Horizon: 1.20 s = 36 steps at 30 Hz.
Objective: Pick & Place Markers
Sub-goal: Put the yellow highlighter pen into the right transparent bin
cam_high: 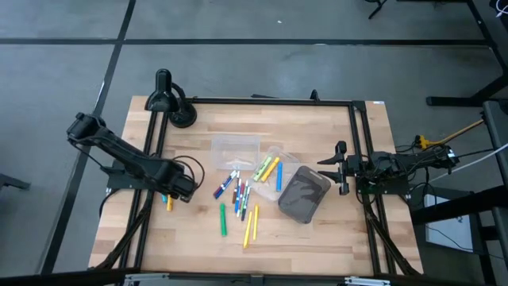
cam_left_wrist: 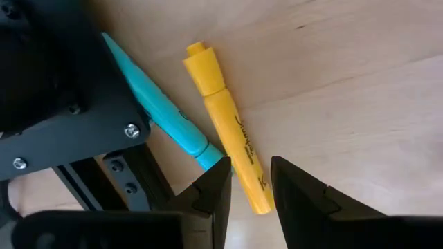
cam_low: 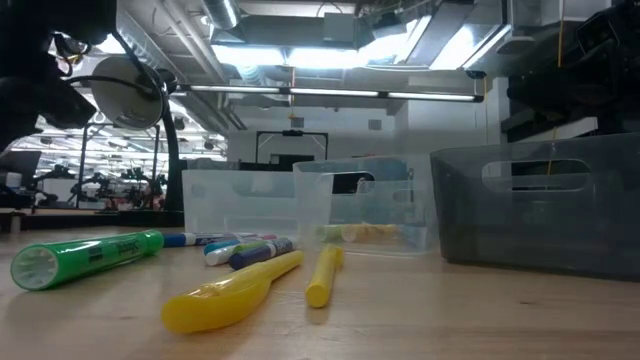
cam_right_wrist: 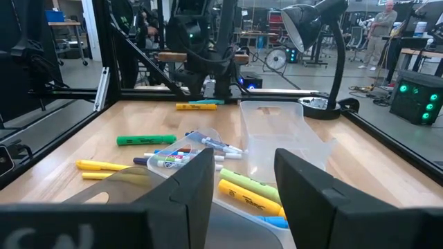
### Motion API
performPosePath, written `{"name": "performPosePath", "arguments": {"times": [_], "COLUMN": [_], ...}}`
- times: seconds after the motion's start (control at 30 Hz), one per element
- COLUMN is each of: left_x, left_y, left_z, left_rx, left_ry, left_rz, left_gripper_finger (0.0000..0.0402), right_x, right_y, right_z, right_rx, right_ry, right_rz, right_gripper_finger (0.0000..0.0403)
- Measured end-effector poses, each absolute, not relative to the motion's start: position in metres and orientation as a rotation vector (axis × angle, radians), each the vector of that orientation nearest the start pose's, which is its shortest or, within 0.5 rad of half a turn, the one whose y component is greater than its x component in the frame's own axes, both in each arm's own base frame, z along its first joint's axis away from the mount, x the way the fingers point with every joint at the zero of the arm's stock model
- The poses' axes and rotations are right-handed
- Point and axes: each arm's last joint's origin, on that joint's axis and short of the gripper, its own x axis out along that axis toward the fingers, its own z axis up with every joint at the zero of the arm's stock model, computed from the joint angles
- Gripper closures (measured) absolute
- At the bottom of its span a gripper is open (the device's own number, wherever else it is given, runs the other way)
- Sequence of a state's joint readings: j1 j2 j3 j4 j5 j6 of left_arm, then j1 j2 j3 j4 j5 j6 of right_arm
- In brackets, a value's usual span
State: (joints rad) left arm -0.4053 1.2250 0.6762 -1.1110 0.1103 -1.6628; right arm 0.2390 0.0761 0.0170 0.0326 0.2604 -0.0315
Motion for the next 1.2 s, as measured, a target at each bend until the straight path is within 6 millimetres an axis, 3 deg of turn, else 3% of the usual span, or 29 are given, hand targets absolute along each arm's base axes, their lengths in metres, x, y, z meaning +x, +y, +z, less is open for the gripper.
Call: {"name": "performPosePath", "arguments": {"times": [0.53, 0.83, 1.03, 1.2], "left_x": [0.154, 0.137, 0.134, 0.131], "left_y": [-0.07, -0.065, -0.063, -0.062], "left_z": [0.159, 0.124, 0.123, 0.126], "left_rx": [-0.896, -0.983, -0.987, -0.994], "left_ry": [1.577, 1.612, 1.611, 1.587], "left_rz": [1.06, 1.037, 1.028, 0.992], "left_gripper_finger": [0.0304, 0.0304, 0.0307, 0.0336], "right_x": [0.099, 0.099, 0.099, 0.099], "right_y": [0.017, 0.017, 0.017, 0.017], "right_z": [0.166, 0.166, 0.166, 0.166], "right_rx": [-0.038, -0.038, -0.038, -0.038], "right_ry": [0.026, 0.026, 0.026, 0.026], "right_rz": [-0.021, -0.021, -0.021, -0.021], "right_gripper_finger": [0.0251, 0.0251, 0.0251, 0.0251]}}
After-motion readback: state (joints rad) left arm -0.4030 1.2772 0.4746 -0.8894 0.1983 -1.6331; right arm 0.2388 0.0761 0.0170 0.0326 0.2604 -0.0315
